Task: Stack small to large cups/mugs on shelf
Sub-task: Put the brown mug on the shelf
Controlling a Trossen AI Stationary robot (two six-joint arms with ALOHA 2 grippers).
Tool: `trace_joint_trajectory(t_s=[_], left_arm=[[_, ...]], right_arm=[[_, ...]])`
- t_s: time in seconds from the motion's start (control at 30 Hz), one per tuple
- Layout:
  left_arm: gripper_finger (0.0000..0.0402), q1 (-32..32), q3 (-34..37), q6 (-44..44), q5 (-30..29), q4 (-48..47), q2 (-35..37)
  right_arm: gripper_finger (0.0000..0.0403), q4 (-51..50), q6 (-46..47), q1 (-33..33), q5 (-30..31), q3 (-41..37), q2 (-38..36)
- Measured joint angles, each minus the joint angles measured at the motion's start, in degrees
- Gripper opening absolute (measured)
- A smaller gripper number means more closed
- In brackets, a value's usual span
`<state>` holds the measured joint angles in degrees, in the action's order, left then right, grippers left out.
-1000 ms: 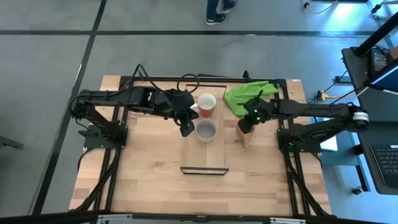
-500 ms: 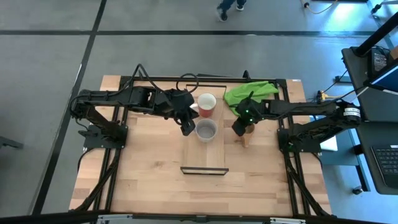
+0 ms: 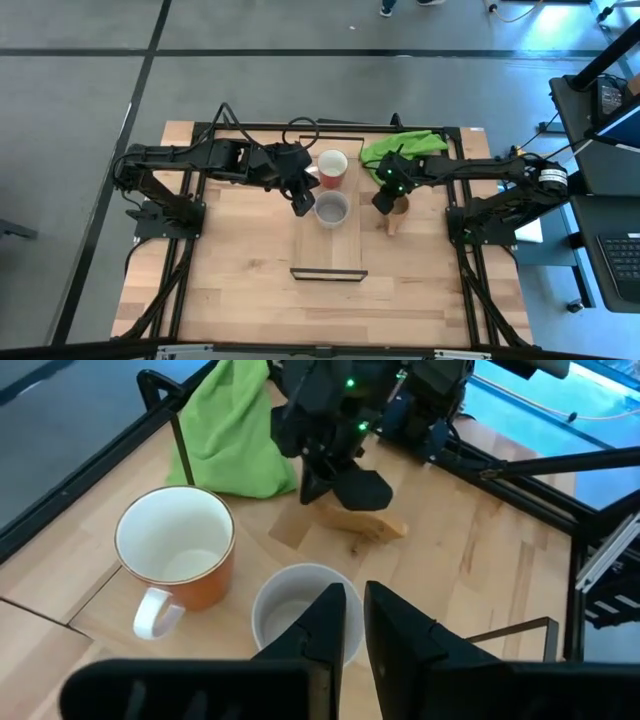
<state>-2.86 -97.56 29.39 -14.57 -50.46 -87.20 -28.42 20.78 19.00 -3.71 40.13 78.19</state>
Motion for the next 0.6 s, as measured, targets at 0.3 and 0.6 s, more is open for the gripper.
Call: trace_joint_trajectory(t_s=[0.3,0.6], left_arm=[[0.0035,0.0,0.0,0.0,0.0,-0.1,0.0],[0.0035,0.0,0.0,-0.6,-0.6,0.0,-0.2]], right_arm=[[0.0017,-10.1,3.2,0.0,-2.8,-0.5,-3.0],[0.0017,-12.4,8.3,-0.8,-4.8,-0.4,-10.1]])
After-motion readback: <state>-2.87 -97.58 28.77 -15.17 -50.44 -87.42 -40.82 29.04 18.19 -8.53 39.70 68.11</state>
